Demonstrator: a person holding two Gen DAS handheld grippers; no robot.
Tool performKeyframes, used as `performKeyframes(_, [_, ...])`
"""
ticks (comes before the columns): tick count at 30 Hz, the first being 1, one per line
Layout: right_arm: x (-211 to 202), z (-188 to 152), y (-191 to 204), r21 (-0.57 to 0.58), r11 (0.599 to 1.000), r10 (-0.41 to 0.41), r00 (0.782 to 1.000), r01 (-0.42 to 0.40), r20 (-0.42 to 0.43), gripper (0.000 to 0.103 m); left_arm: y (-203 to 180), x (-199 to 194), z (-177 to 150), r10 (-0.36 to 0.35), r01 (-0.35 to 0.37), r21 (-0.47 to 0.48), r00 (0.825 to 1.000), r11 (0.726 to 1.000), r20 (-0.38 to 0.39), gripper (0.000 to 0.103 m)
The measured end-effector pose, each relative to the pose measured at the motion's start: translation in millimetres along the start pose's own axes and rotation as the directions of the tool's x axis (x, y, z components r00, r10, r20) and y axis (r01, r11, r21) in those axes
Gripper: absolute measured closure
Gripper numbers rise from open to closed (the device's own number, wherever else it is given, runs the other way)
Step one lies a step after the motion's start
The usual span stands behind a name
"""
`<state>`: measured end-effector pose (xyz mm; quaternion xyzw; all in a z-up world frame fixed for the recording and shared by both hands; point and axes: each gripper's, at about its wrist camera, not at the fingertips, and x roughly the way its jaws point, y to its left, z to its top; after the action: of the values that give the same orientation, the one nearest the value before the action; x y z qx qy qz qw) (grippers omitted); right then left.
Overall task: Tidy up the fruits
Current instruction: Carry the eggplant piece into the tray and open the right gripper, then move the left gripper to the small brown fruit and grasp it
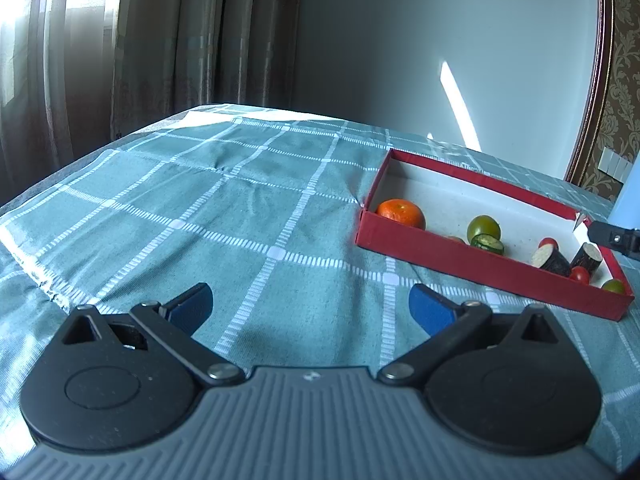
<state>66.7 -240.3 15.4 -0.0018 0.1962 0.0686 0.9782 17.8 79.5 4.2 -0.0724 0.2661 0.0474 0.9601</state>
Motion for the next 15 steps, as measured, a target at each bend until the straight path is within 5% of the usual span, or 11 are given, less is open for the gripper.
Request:
performKeyframes(4, [-23.6, -9.8, -25.6, 0.034, 0.997, -0.069, 0.997, 0.068, 0.038, 0.034, -0.8, -0.3, -0.4, -0.003, 0.003, 0.004, 1.000, 1.000, 0.000, 0.000])
performKeyframes(8, [-24.8, -23.5, -50.2, 0.105, 0.989, -0.102, 0.995, 0.102, -0.009, 0.034, -4.6, -2.8, -0.7, -0.033, 0.032, 0.027, 0.999, 0.999, 0.003, 0.000])
performKeyframes(15, [-16.6, -30.4, -65.6, 0.187, 0.977, -0.092, 0.993, 0.103, -0.068, 0.034, -43.1, -29.2, -11.2, -0.111, 0.099, 0.180, 0.992, 0.979, 0.060, 0.000])
